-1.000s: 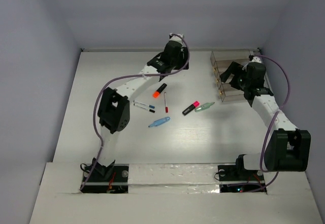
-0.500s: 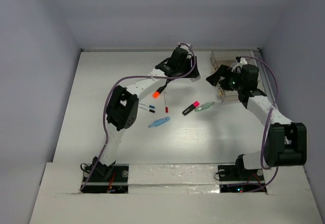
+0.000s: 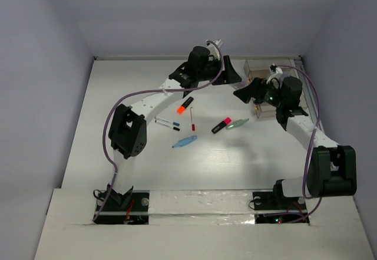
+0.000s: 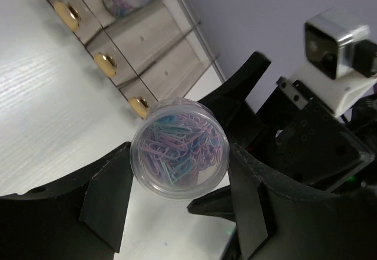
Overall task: Sort the stationery into containers
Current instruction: Pick up the stationery from the center of the board, then place the stationery in the storage box.
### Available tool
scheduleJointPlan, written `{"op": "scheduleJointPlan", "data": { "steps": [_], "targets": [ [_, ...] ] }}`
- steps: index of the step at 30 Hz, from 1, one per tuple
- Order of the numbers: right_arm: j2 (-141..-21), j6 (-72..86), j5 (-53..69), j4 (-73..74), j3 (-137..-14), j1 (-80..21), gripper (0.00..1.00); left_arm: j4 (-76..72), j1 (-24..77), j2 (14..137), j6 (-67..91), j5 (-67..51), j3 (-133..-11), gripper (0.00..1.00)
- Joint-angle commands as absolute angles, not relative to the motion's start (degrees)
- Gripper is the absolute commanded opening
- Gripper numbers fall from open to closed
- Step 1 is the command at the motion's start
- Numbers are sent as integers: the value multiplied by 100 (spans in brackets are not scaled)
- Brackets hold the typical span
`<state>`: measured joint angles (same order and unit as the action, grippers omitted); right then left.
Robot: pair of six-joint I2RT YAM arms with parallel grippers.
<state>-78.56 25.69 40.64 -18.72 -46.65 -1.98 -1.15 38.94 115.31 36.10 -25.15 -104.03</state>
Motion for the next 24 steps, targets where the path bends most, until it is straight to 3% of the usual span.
{"op": "scheduleJointPlan", "data": {
  "steps": [1,9,12,24],
  "targets": [
    [-7585,1849,4394,-1989,-4869,-237,100,-213,3683,11119,3710,-3321,-10344,20],
    [-7576,616,4991,-907,-5387,-755,100,1879,3410,11355,2322,-3858,-11144,22],
    [-7769,397,5185,-678,-5519,-1001,100,2030,3357,11294,2154,-4182,-11066,23],
    [-7919,-439,3914,307,-6117,-1722,100,2004,3357,11022,1873,-4974,-10573,23]
  ]
}}
